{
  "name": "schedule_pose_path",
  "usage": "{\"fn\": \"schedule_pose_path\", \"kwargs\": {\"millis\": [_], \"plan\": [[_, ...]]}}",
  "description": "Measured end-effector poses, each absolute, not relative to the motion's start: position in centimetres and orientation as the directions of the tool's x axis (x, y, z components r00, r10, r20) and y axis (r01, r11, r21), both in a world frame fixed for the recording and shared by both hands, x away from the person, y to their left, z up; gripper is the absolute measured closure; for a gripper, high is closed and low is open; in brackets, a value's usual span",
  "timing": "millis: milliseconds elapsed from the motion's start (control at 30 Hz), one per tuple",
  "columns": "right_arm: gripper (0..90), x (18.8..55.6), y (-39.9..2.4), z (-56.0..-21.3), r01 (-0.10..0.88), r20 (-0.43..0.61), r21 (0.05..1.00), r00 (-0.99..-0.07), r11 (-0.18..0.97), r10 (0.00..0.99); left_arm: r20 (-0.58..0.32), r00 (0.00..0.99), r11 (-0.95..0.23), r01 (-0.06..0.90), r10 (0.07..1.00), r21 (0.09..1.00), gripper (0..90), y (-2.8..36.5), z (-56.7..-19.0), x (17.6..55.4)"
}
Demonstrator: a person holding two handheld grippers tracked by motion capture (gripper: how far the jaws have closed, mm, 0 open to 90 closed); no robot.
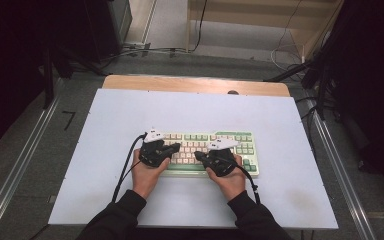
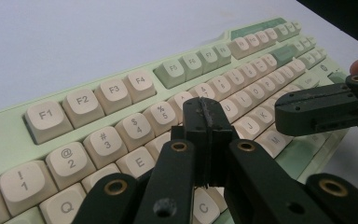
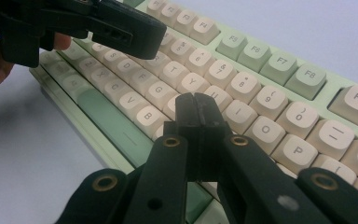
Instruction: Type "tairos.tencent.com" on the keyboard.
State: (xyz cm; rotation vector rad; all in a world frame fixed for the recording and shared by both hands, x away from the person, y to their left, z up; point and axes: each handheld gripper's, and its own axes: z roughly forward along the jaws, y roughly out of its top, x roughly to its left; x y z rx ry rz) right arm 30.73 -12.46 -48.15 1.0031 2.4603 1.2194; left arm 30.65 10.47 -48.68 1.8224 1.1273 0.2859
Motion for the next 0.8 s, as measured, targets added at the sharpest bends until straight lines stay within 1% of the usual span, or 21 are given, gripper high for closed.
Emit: {"fn": "schedule_pose_path", "kwargs": {"millis": [800], "plan": [[87.8, 30.47, -13.43, -48.01, 0.491, 0.105, 0.773, -0.724, 0.402, 0.682, -0.245, 0.553, -0.156, 0.579, 0.796, 0.800, 90.0, 9.50, -49.21, 31.54]]}}
